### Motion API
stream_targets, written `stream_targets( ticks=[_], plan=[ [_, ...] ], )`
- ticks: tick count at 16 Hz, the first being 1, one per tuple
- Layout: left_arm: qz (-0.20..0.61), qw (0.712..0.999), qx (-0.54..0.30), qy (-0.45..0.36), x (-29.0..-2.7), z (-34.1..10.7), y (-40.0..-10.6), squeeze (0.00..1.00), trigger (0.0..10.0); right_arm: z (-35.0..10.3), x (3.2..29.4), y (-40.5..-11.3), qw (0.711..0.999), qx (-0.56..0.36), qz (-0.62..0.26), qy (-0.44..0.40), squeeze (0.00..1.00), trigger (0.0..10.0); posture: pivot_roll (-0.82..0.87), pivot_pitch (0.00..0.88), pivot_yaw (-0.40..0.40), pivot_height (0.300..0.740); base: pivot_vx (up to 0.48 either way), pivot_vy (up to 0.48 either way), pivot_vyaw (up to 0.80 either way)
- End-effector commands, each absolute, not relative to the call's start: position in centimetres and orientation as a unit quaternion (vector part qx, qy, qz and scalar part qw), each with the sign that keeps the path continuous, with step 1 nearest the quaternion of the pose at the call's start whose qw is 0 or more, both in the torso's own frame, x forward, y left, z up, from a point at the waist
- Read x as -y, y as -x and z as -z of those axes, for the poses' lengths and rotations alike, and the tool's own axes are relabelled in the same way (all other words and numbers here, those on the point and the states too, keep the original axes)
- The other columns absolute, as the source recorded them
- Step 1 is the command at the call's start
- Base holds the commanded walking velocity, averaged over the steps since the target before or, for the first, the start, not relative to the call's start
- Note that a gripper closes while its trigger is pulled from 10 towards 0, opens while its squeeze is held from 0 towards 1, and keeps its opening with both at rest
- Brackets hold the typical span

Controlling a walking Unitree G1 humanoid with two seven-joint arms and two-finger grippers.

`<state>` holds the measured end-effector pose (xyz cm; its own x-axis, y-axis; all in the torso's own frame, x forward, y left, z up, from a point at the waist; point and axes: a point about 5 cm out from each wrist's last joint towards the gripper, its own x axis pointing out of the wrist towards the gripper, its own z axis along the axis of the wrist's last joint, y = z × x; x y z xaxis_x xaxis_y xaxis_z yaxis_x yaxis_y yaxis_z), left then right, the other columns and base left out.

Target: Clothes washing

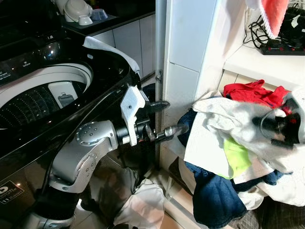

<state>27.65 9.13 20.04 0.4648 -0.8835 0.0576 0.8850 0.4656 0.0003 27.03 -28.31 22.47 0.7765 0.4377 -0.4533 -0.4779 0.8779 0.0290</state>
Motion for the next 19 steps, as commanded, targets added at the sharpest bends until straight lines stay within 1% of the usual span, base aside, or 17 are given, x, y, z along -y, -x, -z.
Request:
stream_targets(
  ticks=[1, 2, 3, 5, 7, 8, 10, 11, 12, 13, 14, 16, 17, 19],
  plan=[
    [0.464, 0.881, 0.086, 0.031, -10.0, -22.5, -29.2, 0.0, 10.0, -27.3, 26.5, -27.2, 0.948, -0.121, -0.294, 0.012, 0.0, 0.0, 0.0, 0.0, 0.044, 0.74, 0.0, 0.0, 0.0],
    [0.455, 0.884, 0.101, 0.043, -10.1, -23.2, -29.5, 0.96, 10.0, -28.4, 25.7, -27.3, 0.945, -0.096, -0.311, -0.001, 0.0, 0.0, 0.0, 0.0, 0.046, 0.74, 0.0, 0.0, 0.0],
    [0.446, 0.885, 0.118, 0.055, -10.1, -24.1, -29.8, 1.0, 10.0, -29.6, 24.8, -27.4, 0.94, -0.065, -0.334, -0.016, 0.0, 0.0, 0.0, 0.0, 0.046, 0.74, 0.0, 0.0, 0.0],
    [0.451, 0.878, 0.15, 0.063, -9.5, -25.8, -30.1, 1.0, 10.0, -32.7, 22.3, -27.7, 0.919, 0.01, -0.389, -0.064, 0.0, 0.0, -0.01, 0.0, 0.044, 0.74, 0.0, 0.0, 0.0],
    [0.455, 0.872, 0.163, 0.08, -8.7, -26.5, -30.3, 1.0, 10.0, -34.0, 21.0, -27.9, 0.902, 0.044, -0.417, -0.107, 0.0, 0.0, -0.01, 0.0, 0.04, 0.74, 0.0, 0.0, 0.0],
    [0.459, 0.867, 0.168, 0.092, -7.8, -26.7, -30.6, 1.0, 10.0, -34.7, 19.7, -28.0, 0.883, 0.062, -0.442, -0.142, 0.0, 0.0, -0.01, 0.0, 0.037, 0.74, 0.0, 0.0, 0.0],
    [0.47, 0.858, 0.17, 0.118, -6.6, -26.8, -30.6, 1.0, 10.0, -34.6, 18.0, -28.4, 0.871, 0.059, -0.458, -0.166, 0.0, 0.0, -0.01, 0.0, 0.038, 0.74, 0.0, 0.0, 0.0],
    [0.481, 0.848, 0.169, 0.143, -6.0, -26.8, -30.4, 1.0, 10.0, -34.4, 17.2, -28.6, 0.867, 0.056, -0.461, -0.179, 0.0, 0.0, -0.01, 0.0, 0.037, 0.74, 0.0, 0.0, 0.0],
    [0.498, 0.839, 0.16, 0.15, -5.0, -26.5, -30.0, 1.0, 10.0, -34.2, 16.3, -28.8, 0.863, 0.054, -0.465, -0.191, 0.0, 0.0, -0.01, 0.0, 0.039, 0.74, 0.0, 0.0, 0.0],
    [0.509, 0.836, 0.149, 0.143, -4.3, -25.9, -29.7, 0.71, 10.0, -34.3, 15.6, -28.9, 0.858, 0.056, -0.467, -0.205, 0.0, 0.0, -0.01, 0.0, 0.039, 0.74, 0.0, 0.0, 0.0],
    [0.517, 0.834, 0.141, 0.136, -3.7, -25.4, -29.5, 0.0, 10.0, -34.4, 15.3, -28.9, 0.855, 0.057, -0.469, -0.217, 0.0, 0.0, -0.01, 0.0, 0.039, 0.74, 0.0, 0.0, 0.0],
    [0.535, 0.825, 0.127, 0.133, -2.8, -24.6, -29.0, 0.0, 10.0, -34.6, 14.9, -28.9, 0.85, 0.06, -0.471, -0.229, 0.0, 0.0, -0.01, 0.0, 0.038, 0.74, 0.0, 0.0, 0.0],
    [0.551, 0.813, 0.119, 0.143, -2.2, -24.2, -28.5, 0.0, 10.0, -34.7, 14.7, -28.9, 0.849, 0.06, -0.47, -0.234, 0.0, 0.0, 0.0, 0.0, 0.037, 0.74, 0.0, 0.0, 0.0],
    [0.568, 0.798, 0.111, 0.167, -2.2, -24.0, -28.0, 0.0, 10.0, -34.7, 14.7, -28.9, 0.851, 0.059, -0.467, -0.234, 0.0, 0.0, 0.0, 0.0, 0.039, 0.74, 0.0, 0.0, 0.0]
  ],
)
